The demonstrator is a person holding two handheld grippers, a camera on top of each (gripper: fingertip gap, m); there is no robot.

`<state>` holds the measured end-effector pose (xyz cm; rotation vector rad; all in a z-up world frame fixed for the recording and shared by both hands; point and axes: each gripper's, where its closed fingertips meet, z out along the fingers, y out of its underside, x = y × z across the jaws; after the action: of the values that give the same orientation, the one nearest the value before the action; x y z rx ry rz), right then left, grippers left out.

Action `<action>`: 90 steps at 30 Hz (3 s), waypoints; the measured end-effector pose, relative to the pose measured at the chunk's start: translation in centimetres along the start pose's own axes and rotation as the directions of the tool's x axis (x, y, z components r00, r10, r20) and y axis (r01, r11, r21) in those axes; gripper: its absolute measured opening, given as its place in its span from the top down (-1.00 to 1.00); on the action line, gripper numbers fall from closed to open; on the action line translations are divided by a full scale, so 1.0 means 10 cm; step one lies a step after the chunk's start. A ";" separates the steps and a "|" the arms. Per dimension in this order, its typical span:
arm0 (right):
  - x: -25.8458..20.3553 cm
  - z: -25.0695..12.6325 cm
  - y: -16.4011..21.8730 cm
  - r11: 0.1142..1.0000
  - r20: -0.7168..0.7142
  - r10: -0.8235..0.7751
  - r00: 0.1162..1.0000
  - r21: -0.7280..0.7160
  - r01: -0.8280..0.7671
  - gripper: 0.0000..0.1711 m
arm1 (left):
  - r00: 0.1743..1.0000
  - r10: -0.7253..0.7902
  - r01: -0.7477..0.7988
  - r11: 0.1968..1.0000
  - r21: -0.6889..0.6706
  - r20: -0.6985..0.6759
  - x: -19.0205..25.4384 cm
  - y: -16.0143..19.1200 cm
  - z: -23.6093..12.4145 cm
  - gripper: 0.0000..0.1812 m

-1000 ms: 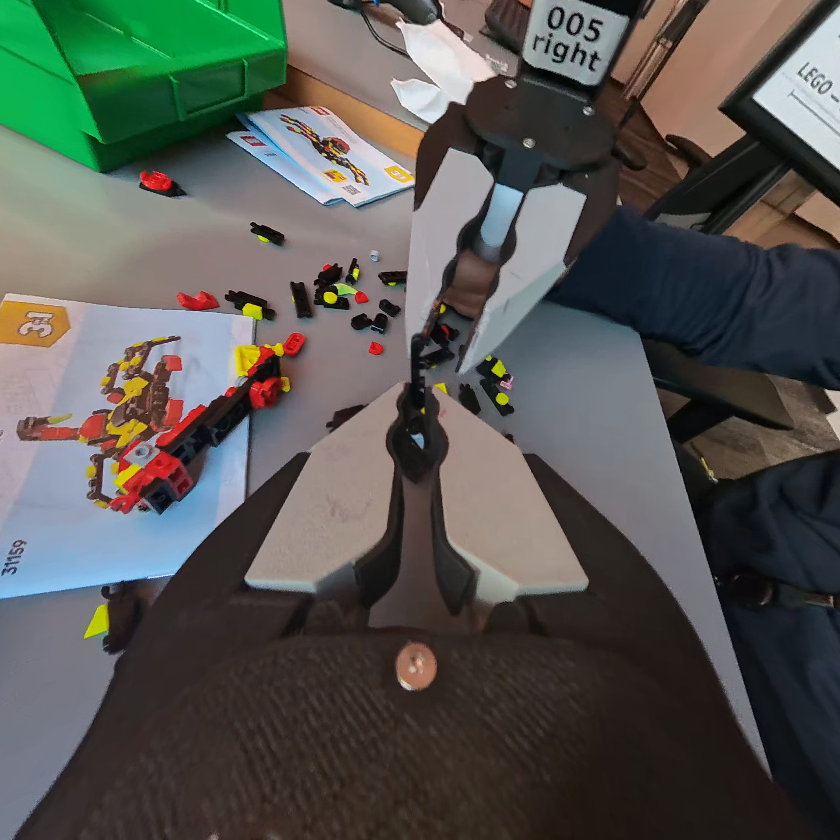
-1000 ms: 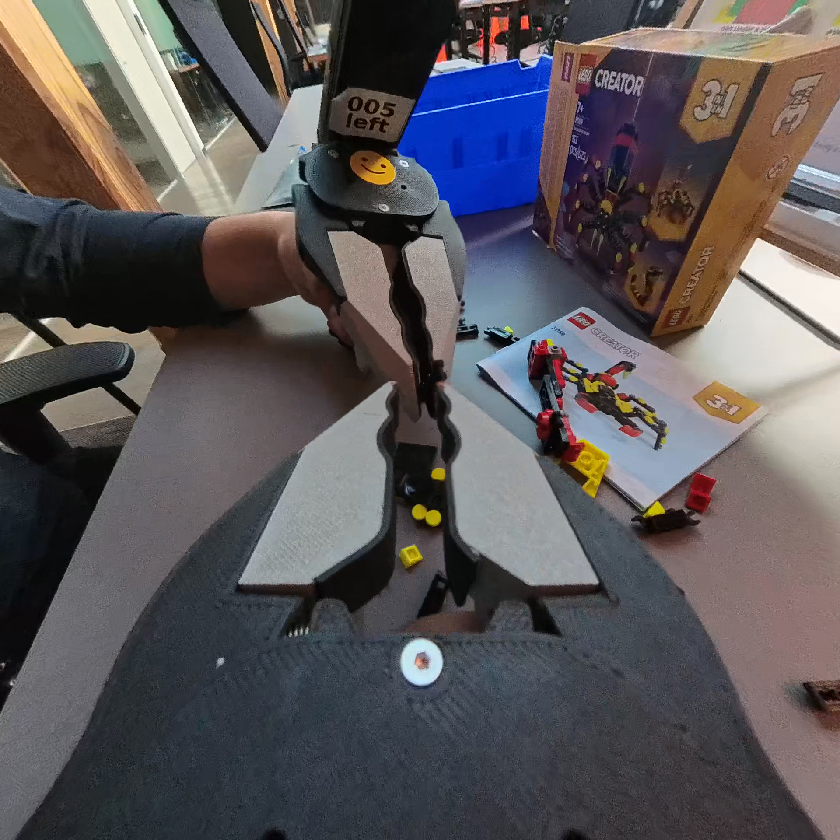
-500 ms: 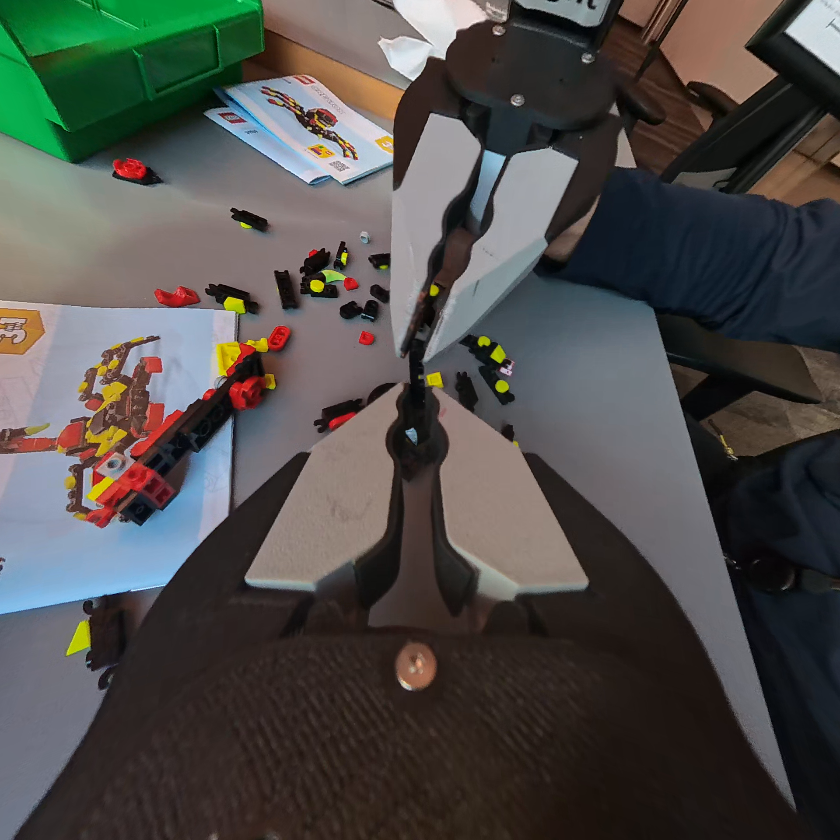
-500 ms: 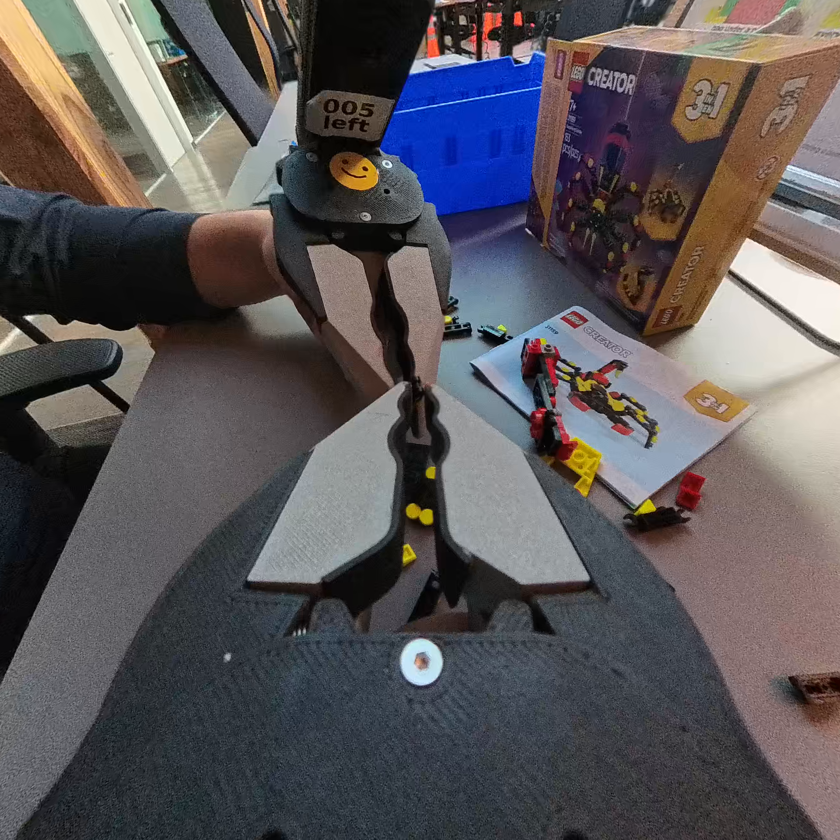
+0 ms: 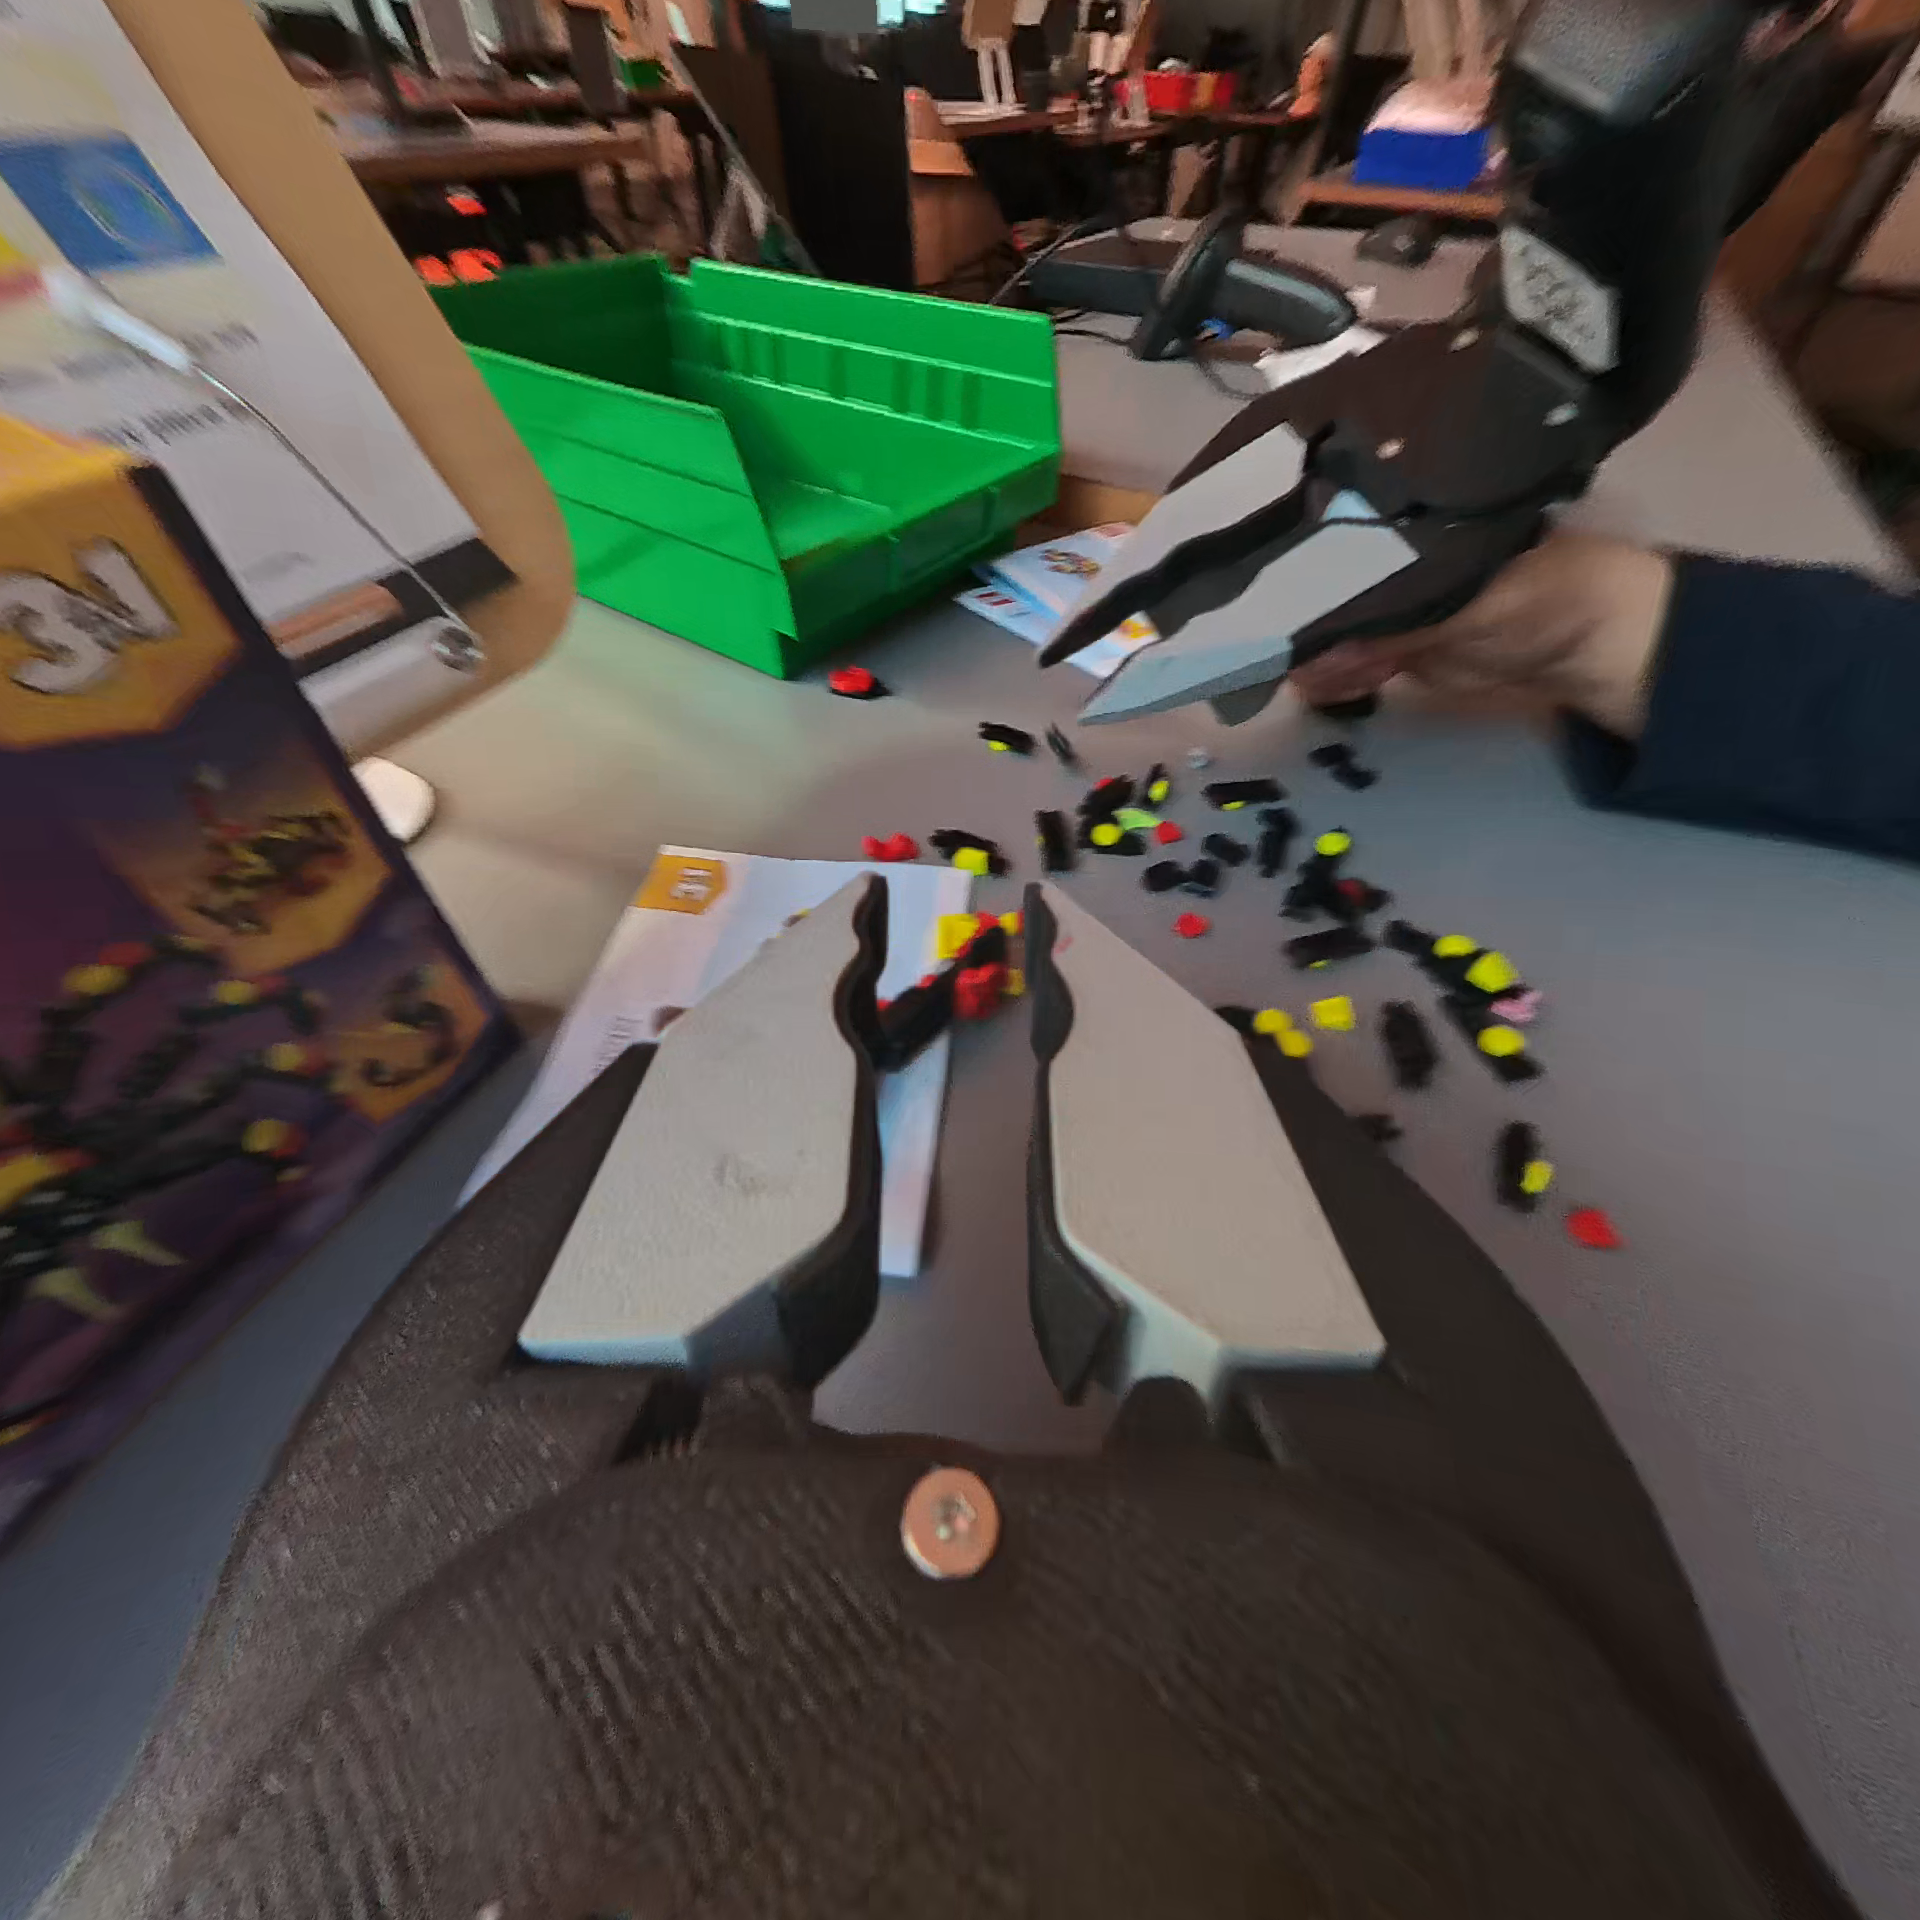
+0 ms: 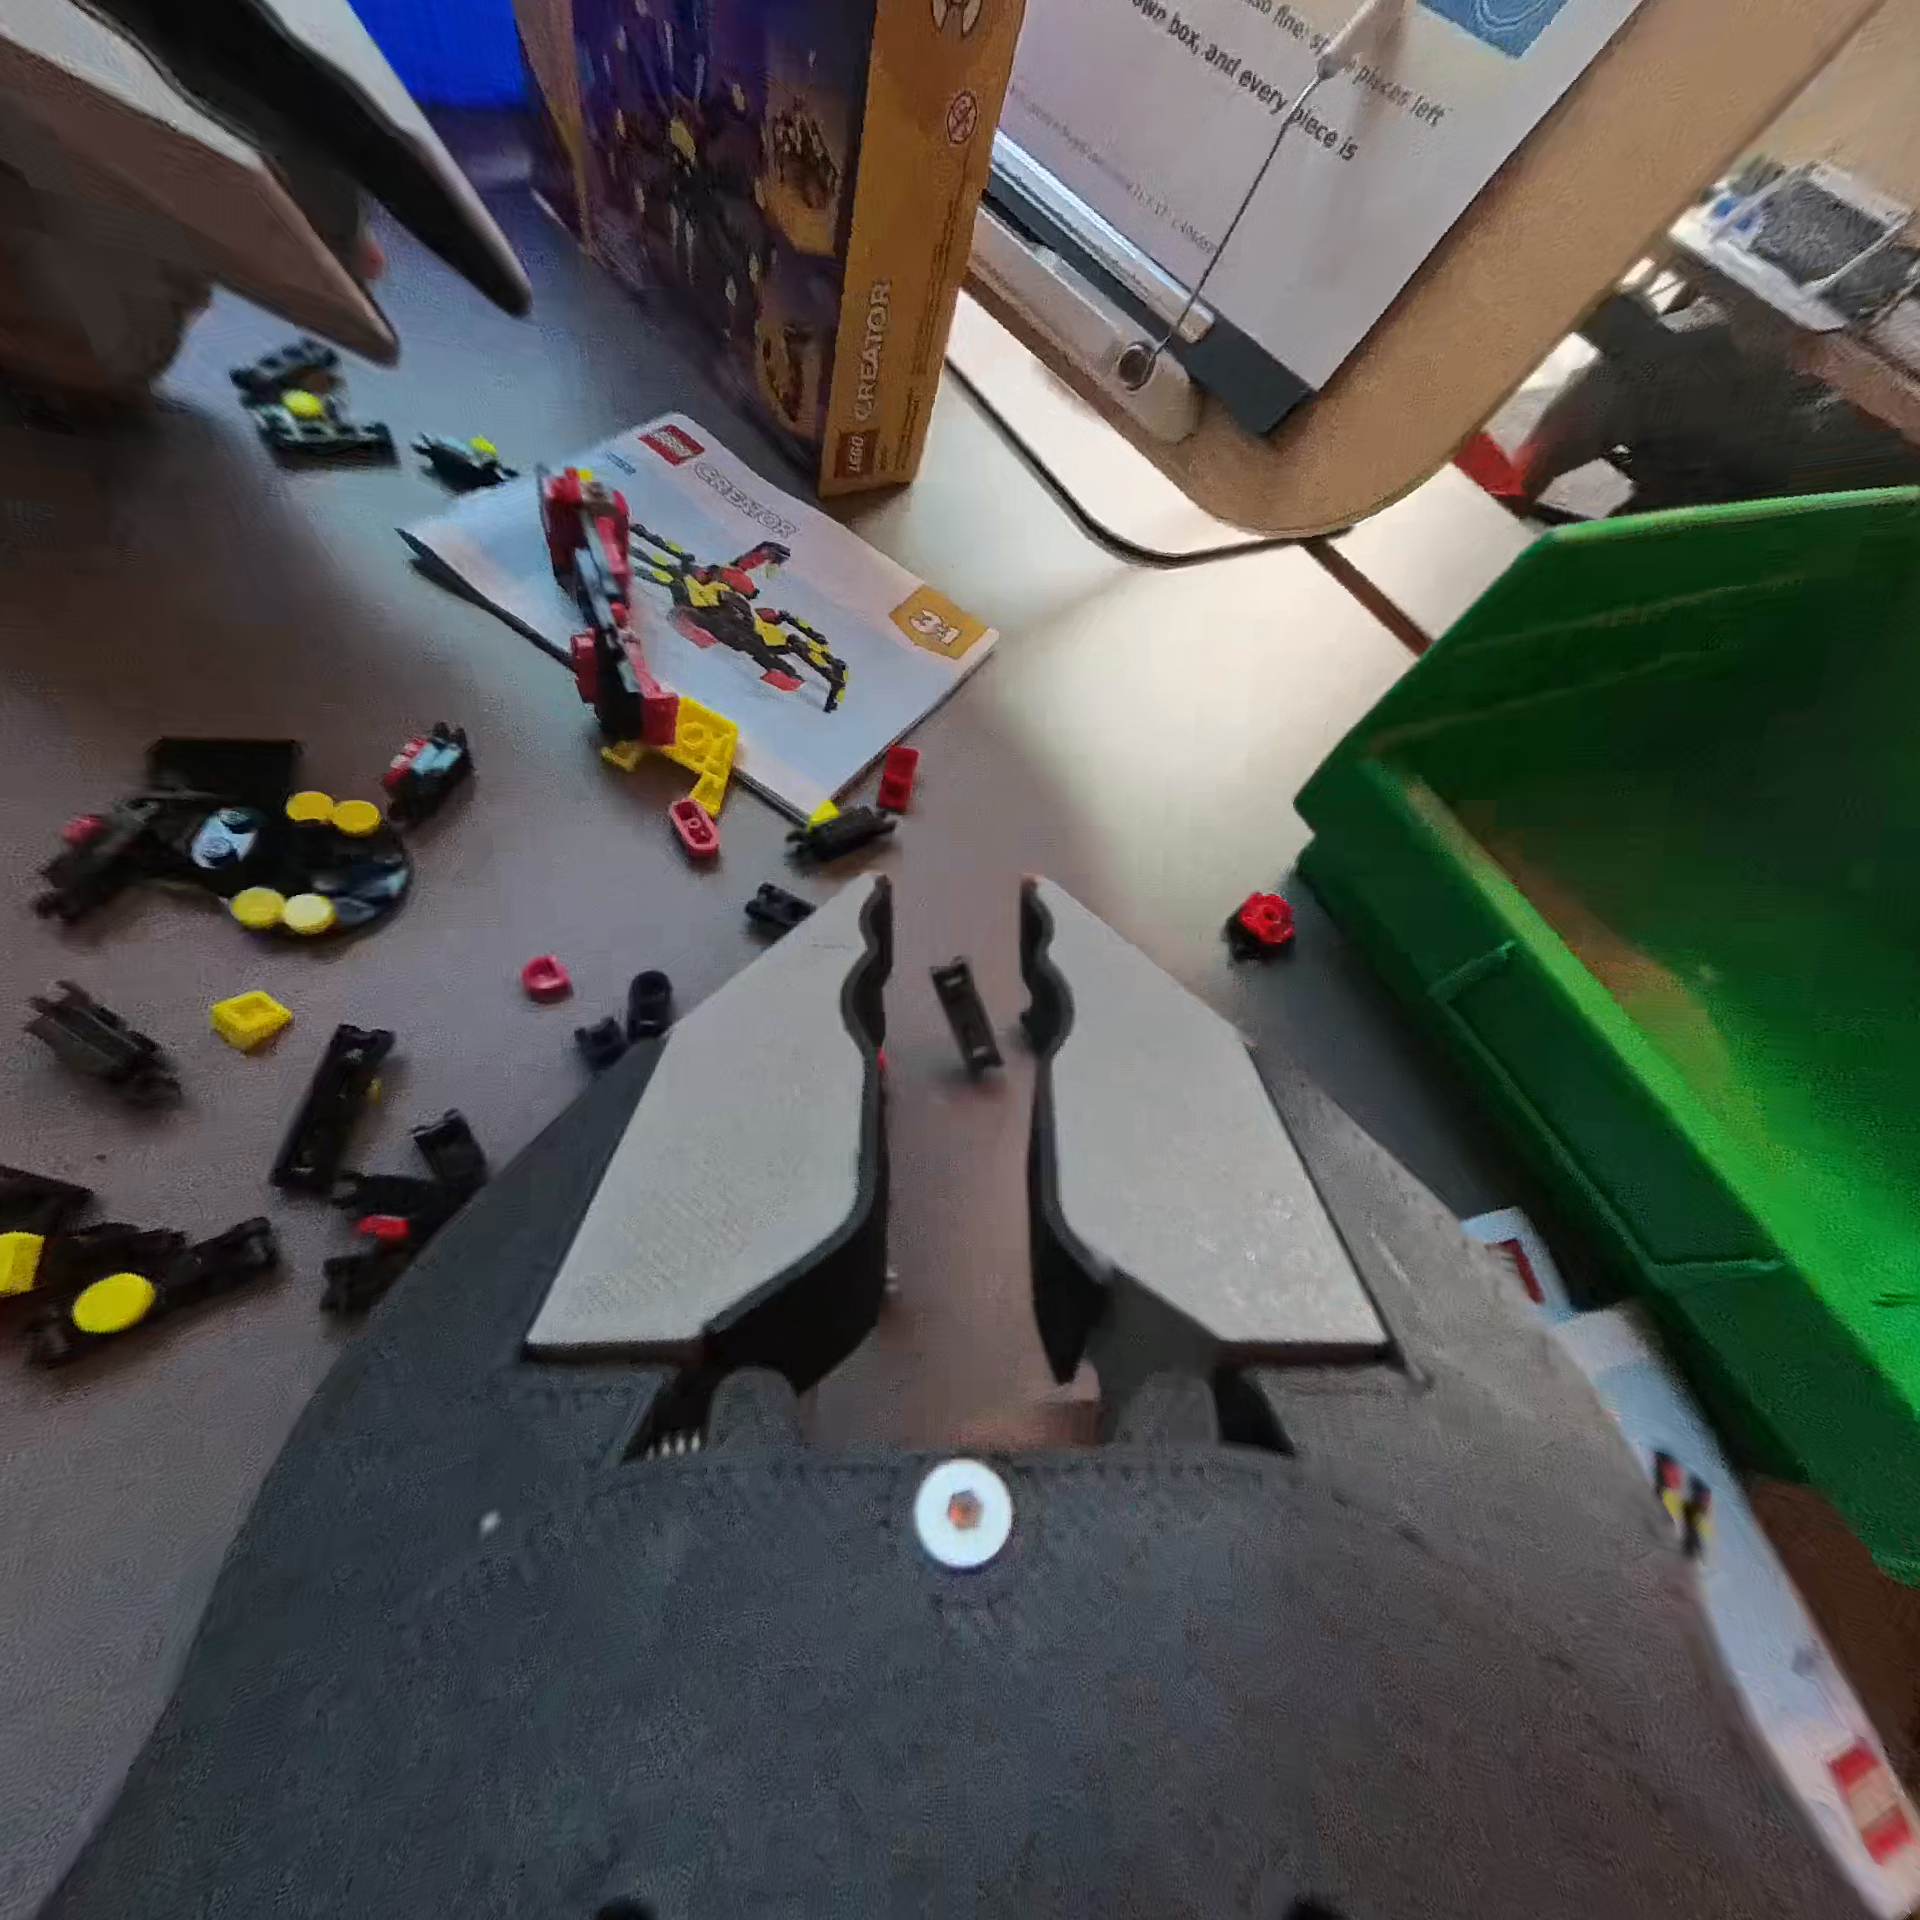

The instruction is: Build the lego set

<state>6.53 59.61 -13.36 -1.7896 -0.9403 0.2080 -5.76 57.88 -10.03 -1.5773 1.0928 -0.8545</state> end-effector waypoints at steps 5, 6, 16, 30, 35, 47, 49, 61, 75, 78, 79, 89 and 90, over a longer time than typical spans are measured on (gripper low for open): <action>0.30 -0.20 -0.08 0.969 -0.342 -0.204 0.917 0.063 0.239 0.93 | 0.939 0.322 -0.317 0.946 -0.058 0.122 -0.06 0.07 0.00 0.80; 0.38 -0.30 -0.13 0.968 -0.403 -0.162 0.901 0.111 0.223 0.97 | 0.930 0.353 -0.348 0.935 -0.062 0.104 -0.01 0.08 0.01 0.80; 0.61 -0.90 -0.09 0.975 -0.679 -0.029 0.733 0.143 0.172 1.00 | 0.939 0.081 -0.191 0.932 0.309 0.335 -0.38 -0.34 -0.54 1.00; -0.12 -0.86 0.11 0.933 -0.611 -0.353 0.708 -0.168 0.319 1.00 | 0.937 -0.033 -0.040 0.979 0.201 0.348 -0.07 -0.11 -0.73 1.00; -0.13 -0.88 0.16 0.935 -0.610 -0.352 0.710 -0.195 0.296 1.00 | 0.942 -0.177 0.138 0.979 0.150 0.285 -0.18 0.02 -0.66 1.00; 0.03 -0.73 0.31 0.968 -0.475 -0.245 0.845 -0.167 0.187 1.00 | 0.922 -0.383 0.379 0.923 0.065 0.054 -0.40 0.10 -0.36 1.00; 0.02 -0.67 0.38 0.982 -0.384 -0.154 0.910 -0.158 0.100 1.00 | 0.922 -0.386 0.385 0.921 0.054 0.023 -0.41 0.09 -0.31 1.00; 0.24 -0.72 0.29 0.990 -0.244 0.137 0.960 0.040 -0.132 1.00 | 0.948 -0.314 0.309 0.947 -0.085 -0.057 -0.44 0.13 0.05 1.00; 0.20 -0.62 0.37 0.982 -0.167 0.182 0.969 -0.018 -0.187 1.00 | 0.969 -0.243 0.234 0.959 -0.158 -0.041 -0.42 0.21 0.16 1.00; 0.14 -0.59 0.40 0.981 -0.131 0.182 0.974 -0.049 -0.190 1.00 | 0.965 -0.255 0.240 0.952 -0.188 -0.062 -0.40 0.25 0.18 1.00; 0.14 -0.59 0.40 0.979 -0.123 0.192 0.974 -0.050 -0.199 1.00 | 0.963 -0.260 0.243 0.951 -0.193 -0.070 -0.39 0.25 0.19 1.00; 0.31 -0.60 0.19 0.955 -0.052 0.282 0.958 0.113 -0.275 1.00 | 0.910 -0.376 0.381 0.924 -0.003 -0.176 -0.51 -0.03 0.06 1.00; 0.37 -0.63 0.13 0.938 -0.043 0.312 0.949 0.174 -0.301 1.00 | 0.897 -0.395 0.415 0.907 0.068 -0.198 -0.57 -0.12 0.00 1.00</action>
<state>13.08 57.39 -10.71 -1.7696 -0.5721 0.4069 -7.37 63.33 -8.92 -1.6878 0.8303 -1.3379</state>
